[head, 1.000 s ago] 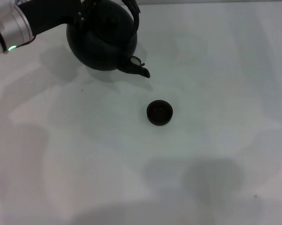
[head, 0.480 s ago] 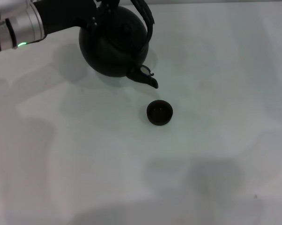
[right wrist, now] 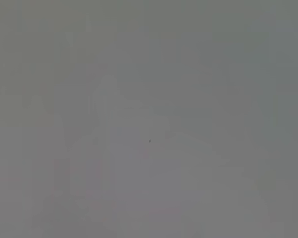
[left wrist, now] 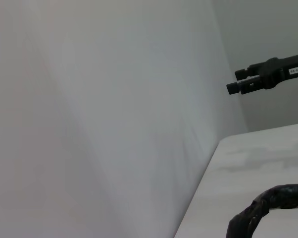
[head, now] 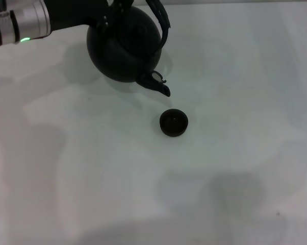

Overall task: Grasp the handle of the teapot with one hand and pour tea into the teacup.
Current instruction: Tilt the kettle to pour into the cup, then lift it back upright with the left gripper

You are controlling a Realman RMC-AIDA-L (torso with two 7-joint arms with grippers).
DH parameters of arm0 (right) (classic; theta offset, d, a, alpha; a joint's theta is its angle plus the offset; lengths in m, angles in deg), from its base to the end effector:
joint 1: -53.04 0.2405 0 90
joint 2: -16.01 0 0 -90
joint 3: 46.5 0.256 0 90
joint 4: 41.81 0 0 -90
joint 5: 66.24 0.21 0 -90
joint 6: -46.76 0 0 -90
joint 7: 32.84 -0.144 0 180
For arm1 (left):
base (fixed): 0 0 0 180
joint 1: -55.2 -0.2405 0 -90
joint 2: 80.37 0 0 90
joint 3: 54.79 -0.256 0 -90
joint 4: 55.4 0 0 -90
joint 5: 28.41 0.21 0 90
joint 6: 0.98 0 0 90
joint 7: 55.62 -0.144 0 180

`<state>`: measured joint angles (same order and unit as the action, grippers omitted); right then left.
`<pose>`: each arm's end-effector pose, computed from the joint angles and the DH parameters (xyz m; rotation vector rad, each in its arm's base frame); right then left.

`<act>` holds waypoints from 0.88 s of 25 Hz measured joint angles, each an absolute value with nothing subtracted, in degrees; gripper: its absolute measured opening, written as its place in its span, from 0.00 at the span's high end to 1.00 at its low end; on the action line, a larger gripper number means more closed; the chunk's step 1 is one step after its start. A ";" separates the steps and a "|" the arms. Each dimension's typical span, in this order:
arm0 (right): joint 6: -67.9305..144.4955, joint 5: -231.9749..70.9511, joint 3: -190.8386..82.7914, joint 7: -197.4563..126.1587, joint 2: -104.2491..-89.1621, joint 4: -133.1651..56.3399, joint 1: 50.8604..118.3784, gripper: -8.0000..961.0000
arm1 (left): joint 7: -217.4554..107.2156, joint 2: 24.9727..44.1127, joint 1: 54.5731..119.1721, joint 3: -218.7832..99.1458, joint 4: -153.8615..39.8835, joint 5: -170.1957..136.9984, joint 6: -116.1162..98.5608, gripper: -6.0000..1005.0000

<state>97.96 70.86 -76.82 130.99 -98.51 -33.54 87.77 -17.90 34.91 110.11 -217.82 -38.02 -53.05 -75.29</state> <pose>0.3549 0.4027 0.0786 -1.4330 0.5816 0.5271 -0.2133 0.4231 -0.0108 -2.5171 0.0733 -0.5088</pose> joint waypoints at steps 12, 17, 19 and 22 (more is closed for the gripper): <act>97.82 70.88 -76.56 130.99 -98.27 -33.55 87.85 0.12 | -17.78 35.57 111.07 -217.82 -37.90 -50.45 -75.02 0.87; 97.82 70.96 -76.55 130.99 -98.25 -33.54 87.83 0.12 | -17.21 35.59 111.12 -217.82 -37.90 -48.97 -75.03 0.87; 97.82 70.99 -76.53 130.99 -98.25 -33.55 87.75 0.12 | -17.11 35.59 111.22 -217.82 -37.90 -48.43 -75.03 0.87; 97.82 71.10 -76.36 130.99 -98.25 -33.55 87.58 0.12 | -16.46 35.56 111.77 -217.82 -37.90 -46.80 -75.06 0.87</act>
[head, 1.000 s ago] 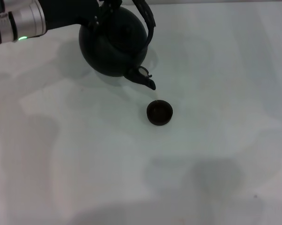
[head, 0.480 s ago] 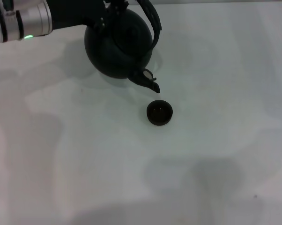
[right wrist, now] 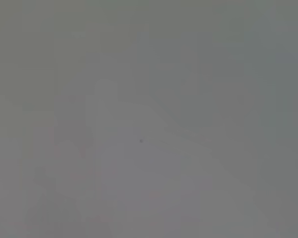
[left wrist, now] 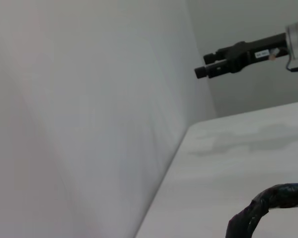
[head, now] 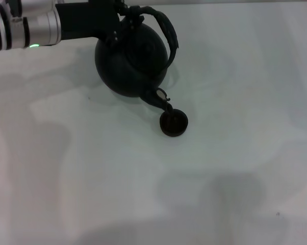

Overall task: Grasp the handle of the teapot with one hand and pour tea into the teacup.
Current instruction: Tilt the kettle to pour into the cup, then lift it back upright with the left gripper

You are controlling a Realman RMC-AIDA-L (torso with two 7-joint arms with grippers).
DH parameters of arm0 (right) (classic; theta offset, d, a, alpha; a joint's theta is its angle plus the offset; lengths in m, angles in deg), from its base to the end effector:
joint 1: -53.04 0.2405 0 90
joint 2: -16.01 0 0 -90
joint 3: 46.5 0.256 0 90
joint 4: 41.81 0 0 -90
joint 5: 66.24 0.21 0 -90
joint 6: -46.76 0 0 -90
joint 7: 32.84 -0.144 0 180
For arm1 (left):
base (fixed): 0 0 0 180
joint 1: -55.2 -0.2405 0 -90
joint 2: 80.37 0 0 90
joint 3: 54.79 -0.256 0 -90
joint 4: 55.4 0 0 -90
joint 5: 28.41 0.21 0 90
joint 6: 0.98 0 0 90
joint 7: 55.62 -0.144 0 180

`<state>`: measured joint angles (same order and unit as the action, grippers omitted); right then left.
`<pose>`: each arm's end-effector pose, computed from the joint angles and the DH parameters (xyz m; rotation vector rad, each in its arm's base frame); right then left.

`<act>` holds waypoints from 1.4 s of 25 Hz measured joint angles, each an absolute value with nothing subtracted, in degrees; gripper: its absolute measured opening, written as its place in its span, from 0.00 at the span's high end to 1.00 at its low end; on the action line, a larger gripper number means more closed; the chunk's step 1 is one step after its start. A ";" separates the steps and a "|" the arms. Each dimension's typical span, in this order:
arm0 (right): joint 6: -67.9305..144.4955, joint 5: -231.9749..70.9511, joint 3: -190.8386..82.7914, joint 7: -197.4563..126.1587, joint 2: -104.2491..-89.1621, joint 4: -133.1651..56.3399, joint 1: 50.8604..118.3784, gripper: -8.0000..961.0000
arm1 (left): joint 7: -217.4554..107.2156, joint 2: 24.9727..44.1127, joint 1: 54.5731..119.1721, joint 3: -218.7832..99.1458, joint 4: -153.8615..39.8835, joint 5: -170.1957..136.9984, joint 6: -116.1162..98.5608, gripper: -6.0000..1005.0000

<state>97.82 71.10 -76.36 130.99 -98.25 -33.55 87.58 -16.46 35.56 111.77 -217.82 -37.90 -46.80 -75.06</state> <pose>0.3580 0.4017 0.0821 -1.4188 0.5876 0.5238 -0.2087 0.4186 -0.0246 -2.6174 0.1088 -0.4430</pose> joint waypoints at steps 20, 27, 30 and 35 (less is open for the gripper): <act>97.96 71.31 -76.21 130.99 -98.66 -33.55 87.41 0.12 | -14.04 36.14 115.39 -217.82 -33.76 -41.08 -74.98 0.87; 97.93 71.33 -76.20 130.99 -98.71 -33.55 87.40 0.12 | -13.41 36.28 116.69 -217.82 -32.77 -39.45 -74.99 0.87; 97.90 71.35 -76.20 130.99 -98.71 -33.55 87.47 0.12 | -13.40 36.32 116.93 -217.82 -32.57 -39.38 -74.99 0.87; 97.86 71.38 -75.95 130.99 -98.70 -33.55 87.57 0.12 | -13.14 36.35 117.53 -217.82 -32.52 -38.31 -74.98 0.87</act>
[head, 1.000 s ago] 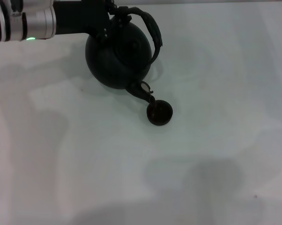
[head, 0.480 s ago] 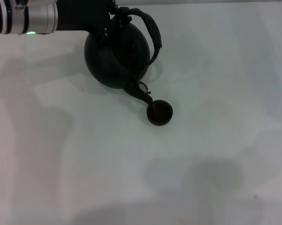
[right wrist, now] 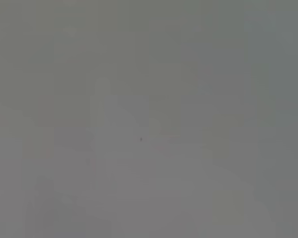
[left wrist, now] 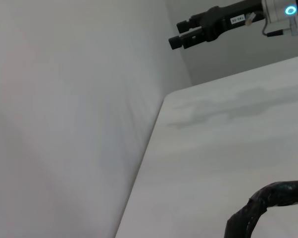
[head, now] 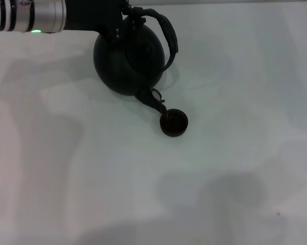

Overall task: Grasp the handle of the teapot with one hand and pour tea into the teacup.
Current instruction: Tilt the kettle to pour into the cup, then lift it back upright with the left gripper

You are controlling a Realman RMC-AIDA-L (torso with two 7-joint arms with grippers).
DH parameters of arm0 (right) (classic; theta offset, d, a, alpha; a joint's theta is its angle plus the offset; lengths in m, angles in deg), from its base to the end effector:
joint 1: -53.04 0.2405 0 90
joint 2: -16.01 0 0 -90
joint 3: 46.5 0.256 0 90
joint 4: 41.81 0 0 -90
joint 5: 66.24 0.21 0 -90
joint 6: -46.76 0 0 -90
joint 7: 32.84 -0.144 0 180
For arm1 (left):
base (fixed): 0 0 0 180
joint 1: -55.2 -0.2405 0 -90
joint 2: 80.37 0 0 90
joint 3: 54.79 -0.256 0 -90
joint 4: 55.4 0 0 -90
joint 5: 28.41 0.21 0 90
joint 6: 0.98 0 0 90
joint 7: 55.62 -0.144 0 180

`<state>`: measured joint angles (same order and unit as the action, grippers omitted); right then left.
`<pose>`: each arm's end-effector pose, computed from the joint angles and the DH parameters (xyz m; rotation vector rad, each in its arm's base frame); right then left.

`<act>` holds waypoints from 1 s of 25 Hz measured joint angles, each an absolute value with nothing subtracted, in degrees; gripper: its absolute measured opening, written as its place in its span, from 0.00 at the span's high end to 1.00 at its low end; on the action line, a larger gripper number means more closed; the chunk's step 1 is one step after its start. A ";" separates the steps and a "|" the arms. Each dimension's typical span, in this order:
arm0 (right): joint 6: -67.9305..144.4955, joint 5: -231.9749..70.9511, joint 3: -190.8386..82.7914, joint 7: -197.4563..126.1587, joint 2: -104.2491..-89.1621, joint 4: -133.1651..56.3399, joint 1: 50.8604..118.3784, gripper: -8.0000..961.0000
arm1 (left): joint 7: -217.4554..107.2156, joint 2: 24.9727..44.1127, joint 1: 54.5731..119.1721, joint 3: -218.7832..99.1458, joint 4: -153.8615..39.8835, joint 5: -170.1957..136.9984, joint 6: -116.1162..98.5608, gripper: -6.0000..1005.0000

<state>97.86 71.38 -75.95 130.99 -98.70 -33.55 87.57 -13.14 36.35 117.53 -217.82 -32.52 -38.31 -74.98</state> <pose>0.3578 0.4007 0.0794 -1.4103 0.5991 0.5313 -0.1918 0.4328 -0.0201 -2.6921 0.2051 -0.2738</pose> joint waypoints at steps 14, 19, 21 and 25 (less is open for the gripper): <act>97.82 71.39 -75.43 130.99 -98.69 -33.55 87.72 0.12 | -12.00 36.35 119.98 -217.82 -31.42 -35.33 -74.99 0.87; 97.82 71.39 -75.41 130.97 -98.69 -33.55 87.69 0.12 | -11.77 36.34 120.39 -217.82 -31.26 -34.85 -74.99 0.87; 97.82 71.39 -75.41 130.96 -98.69 -33.55 87.68 0.12 | -11.75 36.35 120.44 -217.82 -31.23 -34.83 -74.99 0.87; 97.83 71.39 -75.41 130.95 -98.69 -33.55 87.67 0.12 | -11.75 36.35 120.40 -217.82 -31.23 -34.89 -74.99 0.87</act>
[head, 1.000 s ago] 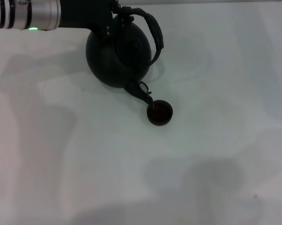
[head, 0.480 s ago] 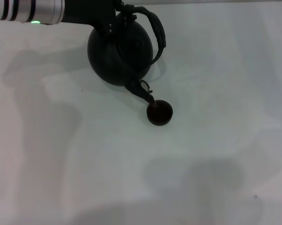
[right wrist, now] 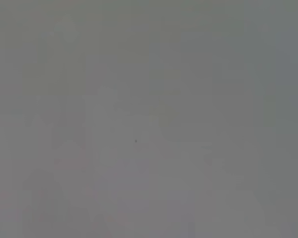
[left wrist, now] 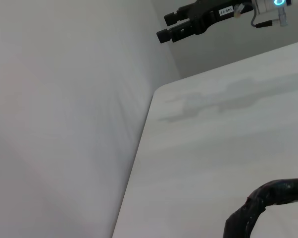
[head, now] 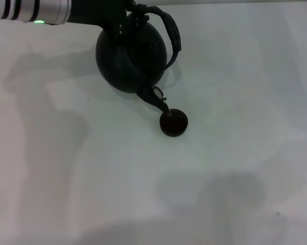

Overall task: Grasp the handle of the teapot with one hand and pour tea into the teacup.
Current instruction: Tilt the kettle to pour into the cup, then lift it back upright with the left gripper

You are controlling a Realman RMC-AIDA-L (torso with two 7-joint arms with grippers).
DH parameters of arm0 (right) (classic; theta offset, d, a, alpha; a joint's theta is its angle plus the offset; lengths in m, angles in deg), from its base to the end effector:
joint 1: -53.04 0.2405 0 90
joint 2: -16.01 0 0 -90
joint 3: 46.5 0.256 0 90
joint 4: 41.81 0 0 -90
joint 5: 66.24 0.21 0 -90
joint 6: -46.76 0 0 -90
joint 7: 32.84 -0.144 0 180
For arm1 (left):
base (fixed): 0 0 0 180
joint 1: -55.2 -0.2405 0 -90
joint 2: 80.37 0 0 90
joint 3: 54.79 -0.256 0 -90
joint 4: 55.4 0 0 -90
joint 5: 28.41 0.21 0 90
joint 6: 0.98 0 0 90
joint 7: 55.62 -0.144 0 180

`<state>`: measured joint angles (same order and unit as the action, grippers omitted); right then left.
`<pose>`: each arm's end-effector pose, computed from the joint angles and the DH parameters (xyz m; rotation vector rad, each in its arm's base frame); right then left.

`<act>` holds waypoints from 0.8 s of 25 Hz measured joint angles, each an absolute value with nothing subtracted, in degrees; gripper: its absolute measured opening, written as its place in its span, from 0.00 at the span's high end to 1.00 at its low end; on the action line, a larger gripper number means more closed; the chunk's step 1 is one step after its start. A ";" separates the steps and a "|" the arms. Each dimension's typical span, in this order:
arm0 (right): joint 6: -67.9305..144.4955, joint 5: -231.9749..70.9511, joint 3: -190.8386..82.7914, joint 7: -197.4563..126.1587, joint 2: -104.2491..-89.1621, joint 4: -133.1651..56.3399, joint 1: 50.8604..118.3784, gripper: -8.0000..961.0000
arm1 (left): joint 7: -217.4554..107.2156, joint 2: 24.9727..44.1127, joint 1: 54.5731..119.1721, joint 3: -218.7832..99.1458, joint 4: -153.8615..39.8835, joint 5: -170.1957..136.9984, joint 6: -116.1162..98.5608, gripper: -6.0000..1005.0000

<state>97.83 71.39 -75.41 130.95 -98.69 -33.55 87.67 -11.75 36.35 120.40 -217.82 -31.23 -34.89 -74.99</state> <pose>0.3580 0.4010 0.0805 -1.4015 0.6029 0.5349 -0.1793 0.4398 -0.0181 -2.7196 0.2555 -0.2141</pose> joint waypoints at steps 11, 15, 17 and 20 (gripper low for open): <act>97.83 71.38 -75.41 130.90 -98.72 -33.54 87.61 0.12 | -13.19 37.77 116.17 -217.82 -31.39 -41.07 -74.88 0.87; 97.83 71.39 -75.41 130.90 -98.67 -33.55 87.80 0.12 | -13.25 37.89 114.46 -217.77 -31.88 -43.21 -75.74 0.87; 97.83 71.39 -75.41 130.90 -98.67 -33.54 87.83 0.12 | -13.33 38.04 113.83 -217.75 -31.98 -43.93 -76.10 0.87; 97.83 71.39 -75.41 130.90 -98.67 -33.55 87.81 0.12 | -13.38 38.21 112.81 -217.73 -32.74 -45.66 -76.28 0.87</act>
